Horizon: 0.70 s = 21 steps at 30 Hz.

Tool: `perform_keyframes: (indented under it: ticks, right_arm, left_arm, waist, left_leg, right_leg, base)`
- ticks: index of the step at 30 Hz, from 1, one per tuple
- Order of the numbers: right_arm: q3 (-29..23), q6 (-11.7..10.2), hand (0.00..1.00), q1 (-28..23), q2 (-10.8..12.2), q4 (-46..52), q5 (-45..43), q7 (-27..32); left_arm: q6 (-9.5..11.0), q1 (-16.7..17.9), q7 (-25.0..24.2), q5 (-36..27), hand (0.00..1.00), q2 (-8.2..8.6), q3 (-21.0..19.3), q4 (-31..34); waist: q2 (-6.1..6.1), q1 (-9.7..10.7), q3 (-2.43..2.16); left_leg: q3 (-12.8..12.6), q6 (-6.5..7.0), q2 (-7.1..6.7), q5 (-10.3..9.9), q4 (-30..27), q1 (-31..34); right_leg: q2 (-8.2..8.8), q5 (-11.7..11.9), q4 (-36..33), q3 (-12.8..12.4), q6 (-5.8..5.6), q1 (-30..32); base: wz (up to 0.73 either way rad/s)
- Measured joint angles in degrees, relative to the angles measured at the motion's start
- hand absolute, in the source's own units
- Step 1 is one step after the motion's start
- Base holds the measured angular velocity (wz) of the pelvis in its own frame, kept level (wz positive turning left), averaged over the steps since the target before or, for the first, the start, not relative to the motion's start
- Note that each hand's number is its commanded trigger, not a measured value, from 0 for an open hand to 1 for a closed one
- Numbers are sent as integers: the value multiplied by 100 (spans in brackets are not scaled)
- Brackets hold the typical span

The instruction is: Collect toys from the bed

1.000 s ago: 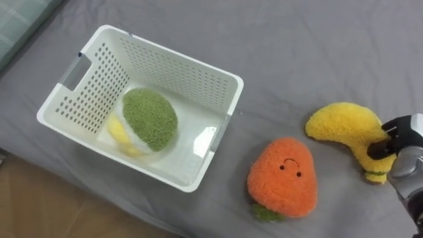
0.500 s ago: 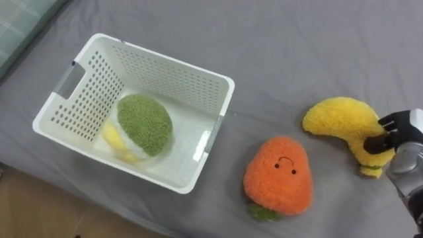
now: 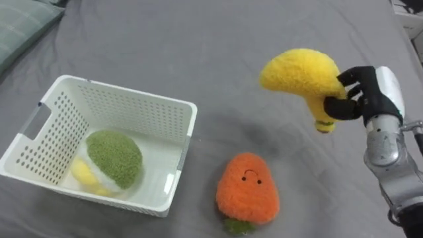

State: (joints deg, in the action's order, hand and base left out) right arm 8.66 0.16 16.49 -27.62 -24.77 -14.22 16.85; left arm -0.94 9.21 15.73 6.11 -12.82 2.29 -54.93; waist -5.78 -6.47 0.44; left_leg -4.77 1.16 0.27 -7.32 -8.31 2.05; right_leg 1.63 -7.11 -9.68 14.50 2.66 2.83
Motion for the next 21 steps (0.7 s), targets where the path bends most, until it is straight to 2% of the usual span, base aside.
perform_keyframes:
  ticks: [2, 10, 17, 20, 21]
  right_arm:
    - [-120, 1, 100, -225, 21, 620, -151, -135]
    - [-144, -8, 100, -334, 27, 2008, -247, -583]
    - [-141, 7, 100, -333, 73, 2273, -234, -1008]
    - [-120, 69, 100, -333, 96, 2353, -247, -1200]
    - [-119, 139, 100, -333, 190, 2430, -418, -1279]
  left_arm:
    - [-4, 144, 13, 86, 0, 69, -77, 197]
    - [-8, 159, 164, 162, 0, 256, -142, 411]
    - [-30, 156, 172, 312, 0, 268, -137, 432]
    - [-43, 139, 168, 365, 0, 269, -154, 435]
    - [-51, 140, 167, 409, 0, 269, -163, 439]
  waist:
    - [23, 21, -9]
    - [83, 61, -5]
    - [69, 2, -3]
    - [50, -31, 1]
    - [40, -36, 5]
  left_leg:
    - [1, 5, -4, -4, 20, -101]
    - [21, 5, -9, -5, 59, -276]
    - [23, 8, -11, -9, 94, -360]
    - [24, 9, -10, -14, 95, -366]
    - [17, 8, -10, -14, 99, -364]
  right_leg:
    - [-1, -2, -9, -11, -5, -79]
    - [-9, -4, -2, -18, -11, -255]
    - [-6, -9, -5, -16, -17, -307]
    - [-5, -9, -5, -16, -17, -309]
    - [-6, -9, -4, -18, -17, -305]
  base:
    - [0]
    - [0]
    - [0]
    - [0]
    - [0]
